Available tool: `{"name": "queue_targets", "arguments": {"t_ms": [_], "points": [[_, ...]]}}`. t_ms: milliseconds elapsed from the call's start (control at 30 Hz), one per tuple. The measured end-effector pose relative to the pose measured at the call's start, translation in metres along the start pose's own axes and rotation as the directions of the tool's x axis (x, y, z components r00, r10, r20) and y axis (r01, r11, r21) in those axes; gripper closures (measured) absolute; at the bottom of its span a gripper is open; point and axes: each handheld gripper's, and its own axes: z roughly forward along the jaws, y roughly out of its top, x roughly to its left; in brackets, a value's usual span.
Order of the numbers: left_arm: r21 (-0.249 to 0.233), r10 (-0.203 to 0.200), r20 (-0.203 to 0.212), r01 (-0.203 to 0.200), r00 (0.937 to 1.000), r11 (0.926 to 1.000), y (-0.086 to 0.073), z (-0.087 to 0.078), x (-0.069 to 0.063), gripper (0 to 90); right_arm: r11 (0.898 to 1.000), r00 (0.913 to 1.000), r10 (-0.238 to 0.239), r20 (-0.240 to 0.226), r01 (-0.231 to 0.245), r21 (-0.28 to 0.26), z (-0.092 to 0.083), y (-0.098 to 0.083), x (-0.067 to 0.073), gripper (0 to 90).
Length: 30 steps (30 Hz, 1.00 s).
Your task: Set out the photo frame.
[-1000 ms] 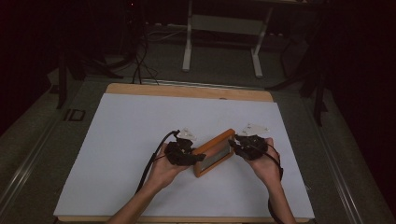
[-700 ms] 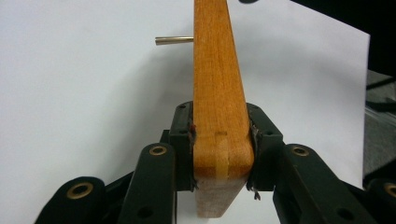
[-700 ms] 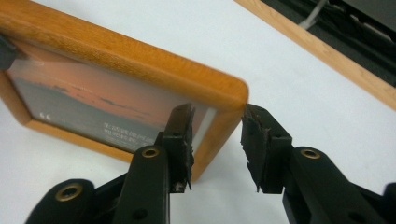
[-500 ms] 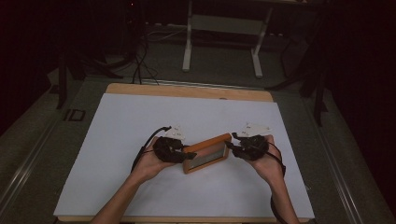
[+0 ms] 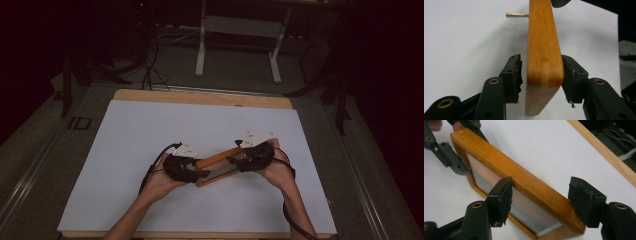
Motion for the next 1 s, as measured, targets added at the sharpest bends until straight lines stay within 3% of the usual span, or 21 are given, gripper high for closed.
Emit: {"name": "queue_targets", "arguments": {"t_ms": [200, 333, 733, 1000], "points": [[-0.012, -0.037, -0.012, 0.037, 0.9992, 0.9992, -0.02, 0.012, 0.0, 50.2, 1.0, 0.9996, -0.004, -0.028, 0.004, -0.005, 0.001, 0.0, -0.002, 34.5], [-0.012, -0.029, -0.026, 0.028, 0.9992, 0.9995, -0.029, 0.015, -0.002, 58.8, 1.0, 0.9995, 0.002, -0.031, -0.003, -0.007, 0.002, 0.0, -0.003, 34.5], [-0.013, -0.006, -0.085, 0.005, 0.9963, 0.9999, -0.03, 0.015, -0.005, 68.1, 1.0, 0.9995, 0.005, -0.031, -0.005, -0.001, 0.003, 0.001, -0.003, 34.1], [0.017, 0.019, -0.087, -0.018, 0.996, 0.9997, -0.026, 0.015, -0.007, 68.8, 1.0, 0.9994, -0.002, -0.035, 0.002, 0.003, 0.002, 0.001, -0.004, 34.1]]}}
